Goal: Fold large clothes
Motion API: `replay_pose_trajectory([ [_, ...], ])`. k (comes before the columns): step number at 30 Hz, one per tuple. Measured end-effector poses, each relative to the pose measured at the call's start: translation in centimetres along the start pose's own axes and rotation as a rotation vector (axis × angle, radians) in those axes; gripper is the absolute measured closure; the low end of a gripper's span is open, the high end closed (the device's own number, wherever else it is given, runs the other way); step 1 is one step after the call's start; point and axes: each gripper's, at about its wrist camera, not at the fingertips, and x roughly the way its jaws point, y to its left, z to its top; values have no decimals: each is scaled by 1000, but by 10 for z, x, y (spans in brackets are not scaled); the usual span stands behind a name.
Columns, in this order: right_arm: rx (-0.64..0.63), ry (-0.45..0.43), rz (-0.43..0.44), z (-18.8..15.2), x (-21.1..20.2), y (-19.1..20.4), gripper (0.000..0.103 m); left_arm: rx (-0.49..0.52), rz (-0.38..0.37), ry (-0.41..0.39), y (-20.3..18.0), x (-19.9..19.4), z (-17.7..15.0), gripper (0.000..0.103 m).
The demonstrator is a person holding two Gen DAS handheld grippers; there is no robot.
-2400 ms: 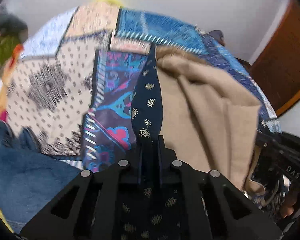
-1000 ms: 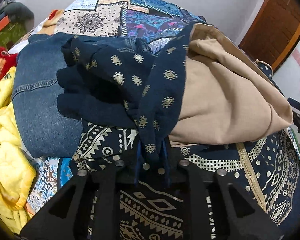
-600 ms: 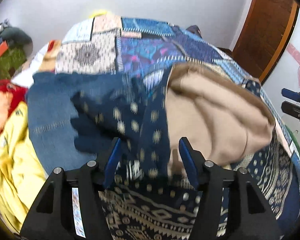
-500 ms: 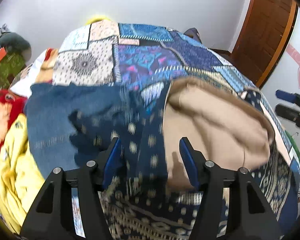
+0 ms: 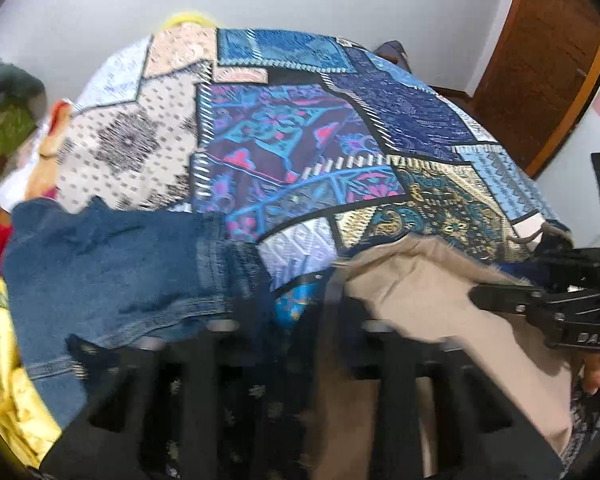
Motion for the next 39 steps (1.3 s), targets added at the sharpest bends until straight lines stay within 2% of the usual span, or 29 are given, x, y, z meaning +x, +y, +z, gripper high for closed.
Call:
replay_pose_trajectory([
  [1, -4, 9, 12, 1, 3, 1, 79, -2, -18, 5, -2, 0, -1, 95],
  [4, -51, -13, 1, -1, -1, 10, 89, 41, -31, -34, -14, -18, -8, 96],
  [11, -117, -114, 13, -33, -60, 37, 91, 156, -92, -142, -52, -106, -36, 96],
  [17, -140, -188, 43, -80, -127, 58, 91, 172, -152, -171, -67, -162, -76, 96],
  [23, -155, -205, 63, -134, -167, 74, 91, 159, -193, -131, -71, -183, -129, 96],
  [30, -138, -201, 20, -184, -180, 77, 91, 155, -218, -21, -74, -173, -203, 96],
  [36, -142, -180, -47, -210, -172, 74, 91, 154, -176, 79, -67, -155, -253, 96],
  [39, -145, -169, -75, -219, -168, 73, 91, 153, -142, 81, -63, -158, -268, 96],
])
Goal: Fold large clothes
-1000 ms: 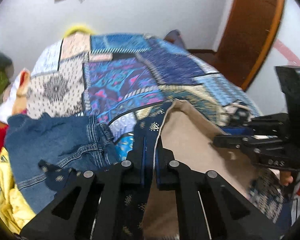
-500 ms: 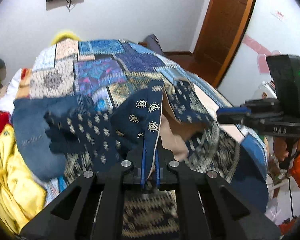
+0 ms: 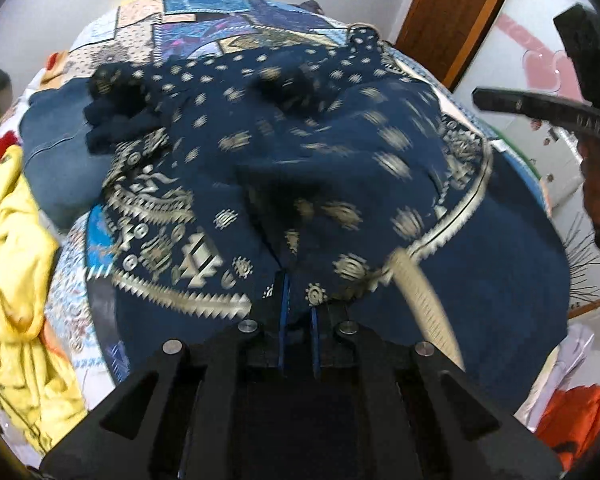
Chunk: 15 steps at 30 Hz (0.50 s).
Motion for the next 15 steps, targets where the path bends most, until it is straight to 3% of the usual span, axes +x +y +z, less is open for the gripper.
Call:
replay_pose_trajectory([
  [4, -2, -29, 11, 13, -4, 6, 91, -28, 10, -19, 8, -14, -5, 95],
  [8, -20, -58, 44, 37, 4, 24, 91, -38, 28, -41, 13, -29, -8, 88],
  [12, -52, 10, 34, 34, 40, 42, 91, -25, 70, -72, 17, -44, -9, 71],
  [15, -87, 99, -16, 16, 74, 44, 91, -30, 114, -84, 28, -54, -9, 70],
])
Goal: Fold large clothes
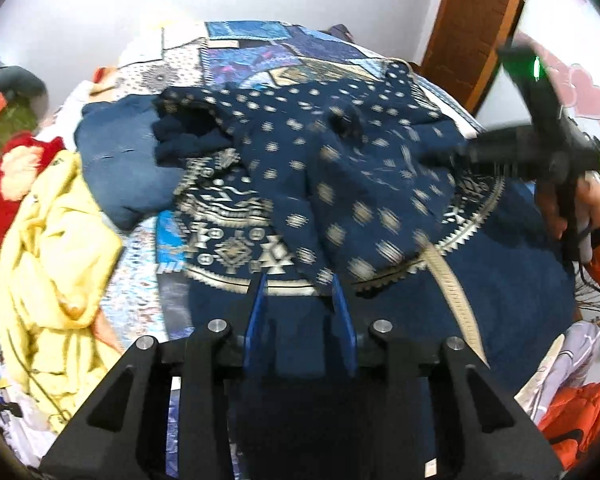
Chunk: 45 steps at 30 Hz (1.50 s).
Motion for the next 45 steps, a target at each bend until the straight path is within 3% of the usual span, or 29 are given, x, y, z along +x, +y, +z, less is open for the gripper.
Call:
replay_pose_trajectory([
  [2, -6, 49, -28, -15, 15, -6, 91, -12, 11, -7, 7, -2, 4, 70],
  [5, 12, 23, -18, -26, 5, -19, 91, -44, 26, -26, 19, 1, 17, 70],
  [9, 3, 13, -67, -36, -11, -30, 91, -71, 5, -24, 22, 21, 36, 69],
  [12, 12, 8, -75, -44, -17, -40, 91, -95, -49, -1, 15, 49, 47, 55],
  [14, 33, 6, -78, -46, -19, -46, 91, -89, -60, 20, 8, 65, 48, 52],
  [19, 86, 9, -97, -53, -27, -63, 90, -34, -2, 79, -10, 101, 40, 44],
  [20, 90, 7, -118, -55, -29, -66, 75, -27, 5, 72, -12, 102, 38, 43],
  [21, 94, 5, -175, -56, -31, -69, 29, -19, 13, 64, -13, 101, 37, 42],
  [22, 96, 2, -310, -60, -34, -73, 5, -15, 15, 60, -13, 101, 36, 41],
  [23, 74, -2, -441, -66, -36, -79, 2, -12, 15, 58, -12, 100, 36, 40],
  [24, 54, 3, -482, -71, -35, -82, 2, -15, 10, 59, -11, 99, 37, 40],
  [25, 57, 9, -476, -78, -36, -91, 2, -25, 1, 64, -8, 98, 37, 40],
  [29, 244, 16, -314, -85, -51, -129, 2, -48, 11, 51, 7, 88, 43, 40],
  [33, 265, -41, -315, -68, -61, -140, 2, -124, 24, -8, 38, 71, 60, 39],
  [36, 269, -81, -291, -45, -61, -146, 2, -183, 80, -43, 69, 67, 78, 33],
  [45, 358, -68, -143, 14, -12, -172, 2, -327, 119, -5, 159, 134, 123, 33],
])
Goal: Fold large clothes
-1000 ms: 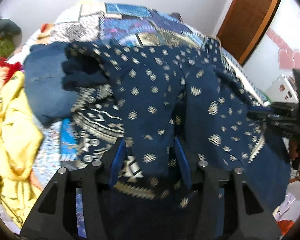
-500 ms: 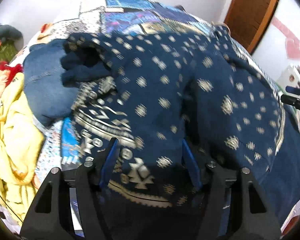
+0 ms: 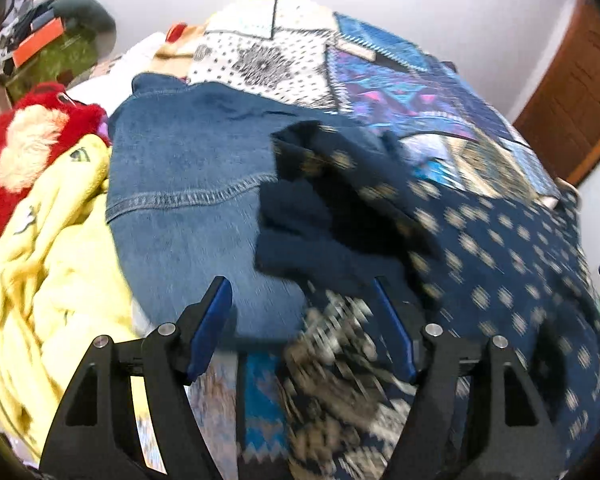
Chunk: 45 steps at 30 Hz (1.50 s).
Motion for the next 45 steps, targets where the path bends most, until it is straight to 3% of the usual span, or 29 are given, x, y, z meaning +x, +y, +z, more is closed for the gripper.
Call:
replay_pose_trajectory([
  [3, 23, 38, 10, 17, 31, -3, 2, -26, -13, 19, 9, 30, 17, 33],
  [8, 63, 101, 47, 47, 80, -14, 2, -71, -142, -8, 12, 61, 43, 33],
  [11, 44, 99, 51, 61, 97, -14, 2, -51, -162, -9, 5, 77, 53, 33],
  [13, -13, 69, 36, 68, 104, -5, 14, -47, -154, -26, 0, 82, 57, 34],
  [14, -29, 62, 40, 71, 107, -3, 20, -44, -156, -38, -2, 82, 58, 42],
  [16, -42, 51, 74, 76, 111, 3, 50, -50, -185, -54, -6, 81, 59, 58],
  [18, -41, 46, 102, 81, 111, 7, 72, -57, -188, -65, -8, 79, 59, 77],
  [21, -79, 11, 60, 89, 107, 20, 82, -47, -132, -91, -13, 70, 60, 83],
  [24, -111, -38, 39, 106, 100, 32, 86, -34, -51, -139, -11, 57, 67, 84],
  [31, -186, -110, 14, 164, 109, 58, 86, -64, 41, -174, 6, 51, 112, 84],
  [34, -236, -102, -52, 181, 133, 66, 86, -49, 104, -126, 4, 75, 126, 84],
  [38, -255, -53, -114, 185, 170, 59, 86, -56, 133, -51, 4, 110, 127, 82],
  [39, -256, -46, -117, 183, 175, 57, 82, -57, 138, -49, 5, 114, 127, 80],
  [41, -268, -61, -163, 178, 180, 51, 62, -59, 150, -69, 4, 115, 123, 78],
  [42, -276, -76, -198, 176, 179, 50, 41, -69, 152, -72, 4, 114, 122, 76],
  [43, -288, -107, -277, 172, 176, 47, 27, -86, 152, -73, 6, 112, 121, 75],
  [45, -297, -113, -359, 166, 171, 39, 26, -105, 144, -72, 8, 107, 118, 73],
])
